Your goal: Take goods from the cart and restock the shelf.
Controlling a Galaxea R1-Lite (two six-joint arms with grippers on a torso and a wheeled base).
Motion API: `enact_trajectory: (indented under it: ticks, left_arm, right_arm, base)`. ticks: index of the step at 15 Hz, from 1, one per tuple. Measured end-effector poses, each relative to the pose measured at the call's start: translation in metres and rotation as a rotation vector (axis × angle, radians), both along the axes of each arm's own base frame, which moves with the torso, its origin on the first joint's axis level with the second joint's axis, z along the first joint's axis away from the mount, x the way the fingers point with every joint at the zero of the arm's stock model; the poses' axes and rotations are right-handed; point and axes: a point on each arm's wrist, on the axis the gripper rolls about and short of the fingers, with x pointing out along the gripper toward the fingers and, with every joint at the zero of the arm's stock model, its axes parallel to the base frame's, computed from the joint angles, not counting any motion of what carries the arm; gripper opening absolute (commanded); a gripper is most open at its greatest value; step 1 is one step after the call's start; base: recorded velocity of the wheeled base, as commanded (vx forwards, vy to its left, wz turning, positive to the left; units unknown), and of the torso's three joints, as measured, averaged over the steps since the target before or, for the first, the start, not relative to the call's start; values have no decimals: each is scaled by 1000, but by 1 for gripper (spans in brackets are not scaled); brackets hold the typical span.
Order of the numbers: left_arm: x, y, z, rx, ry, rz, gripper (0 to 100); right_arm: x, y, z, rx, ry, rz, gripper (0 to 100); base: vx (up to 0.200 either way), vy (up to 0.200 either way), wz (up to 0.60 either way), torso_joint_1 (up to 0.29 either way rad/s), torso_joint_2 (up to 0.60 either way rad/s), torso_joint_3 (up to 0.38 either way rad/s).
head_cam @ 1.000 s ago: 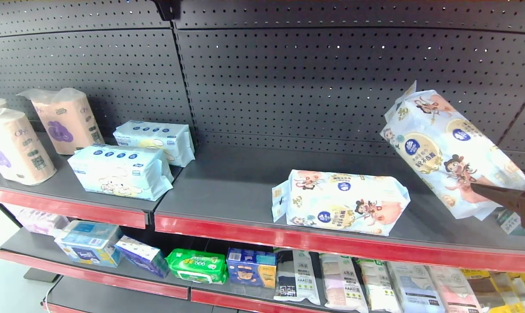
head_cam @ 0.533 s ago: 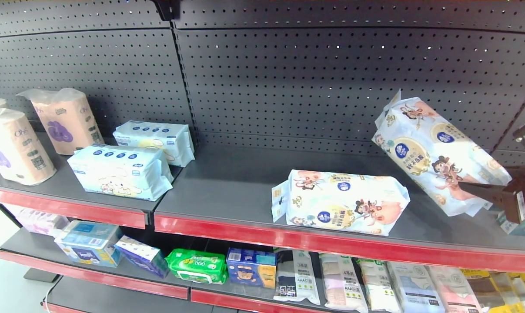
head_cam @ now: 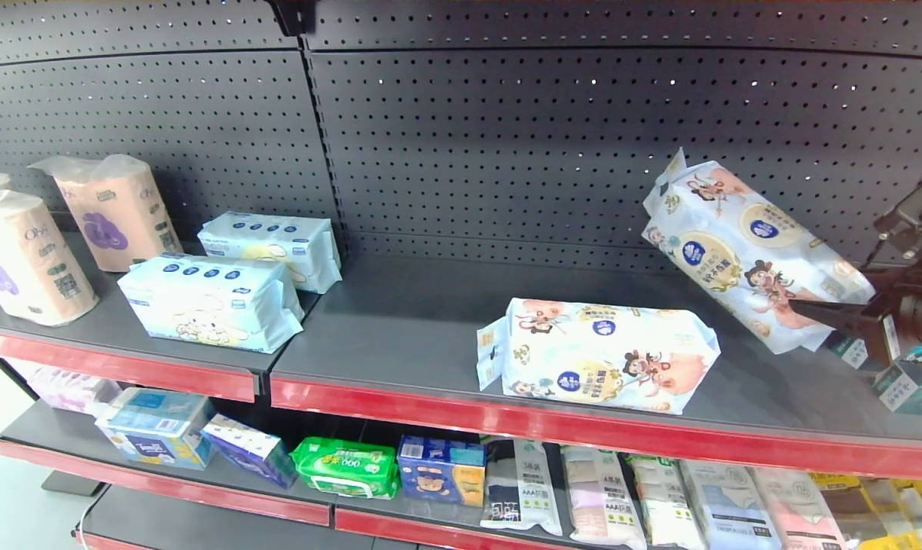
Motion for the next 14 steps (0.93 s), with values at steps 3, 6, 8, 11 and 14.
enact_trajectory:
  ticks: [3,6,8,11,14]
  left_arm:
    - [0,0,0,0,-4,1,100]
    - [0,0,0,16,-17,1,100]
    - [0,0,0,17,-18,1,100]
    - [0,0,0,23,-23,1,100]
    - [0,0,0,24,-23,1,100]
  right_arm:
    - [11,-2,-3,-41,-3,75,0]
    - [28,-13,-3,-155,-43,162,0]
    - [37,-22,-4,-185,-48,167,0]
    - [48,-27,-3,-170,-60,193,0]
    - [60,-25,1,-156,-78,244,0]
  base:
    - [0,0,0,0,0,0]
    - [0,0,0,0,0,0]
    - [0,0,0,0,0,0]
    - [0,0,0,0,0,0]
    - [0,0,0,0,0,0]
